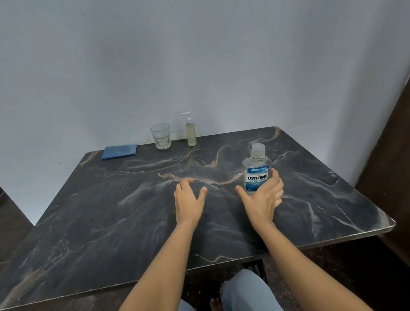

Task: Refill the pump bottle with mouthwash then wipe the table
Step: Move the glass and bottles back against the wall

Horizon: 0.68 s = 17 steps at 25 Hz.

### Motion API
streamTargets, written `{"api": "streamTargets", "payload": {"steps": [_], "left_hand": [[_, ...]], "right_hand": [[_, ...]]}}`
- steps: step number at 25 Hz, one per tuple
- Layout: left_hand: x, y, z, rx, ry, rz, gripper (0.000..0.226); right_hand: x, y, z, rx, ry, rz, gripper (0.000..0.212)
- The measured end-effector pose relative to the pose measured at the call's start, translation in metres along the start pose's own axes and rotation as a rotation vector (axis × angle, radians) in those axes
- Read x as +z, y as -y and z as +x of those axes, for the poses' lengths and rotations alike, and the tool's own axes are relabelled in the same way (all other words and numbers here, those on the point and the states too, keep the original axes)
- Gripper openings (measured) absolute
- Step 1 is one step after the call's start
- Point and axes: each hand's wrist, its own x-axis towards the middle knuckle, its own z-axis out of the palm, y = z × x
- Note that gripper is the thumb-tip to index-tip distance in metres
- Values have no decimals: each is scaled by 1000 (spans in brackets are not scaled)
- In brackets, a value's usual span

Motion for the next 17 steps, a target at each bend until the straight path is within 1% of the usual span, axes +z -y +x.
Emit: {"api": "streamTargets", "payload": {"steps": [3,5,9,15,17], "left_hand": [[0,6,8,-3,4,20,45],[-2,12,21,1,-1,39,44],[-8,23,60,2,-31,67,45],[0,46,145,14,-70,123,46],[5,53,173,27,-70,153,47]], "right_hand": [[12,0,7,55,6,58,93],[19,3,20,60,6,89,90],[41,26,74,52,26,127,89],[120,58,171,-21,54,53,87],[149,60,196,-6,63,34,86]]}}
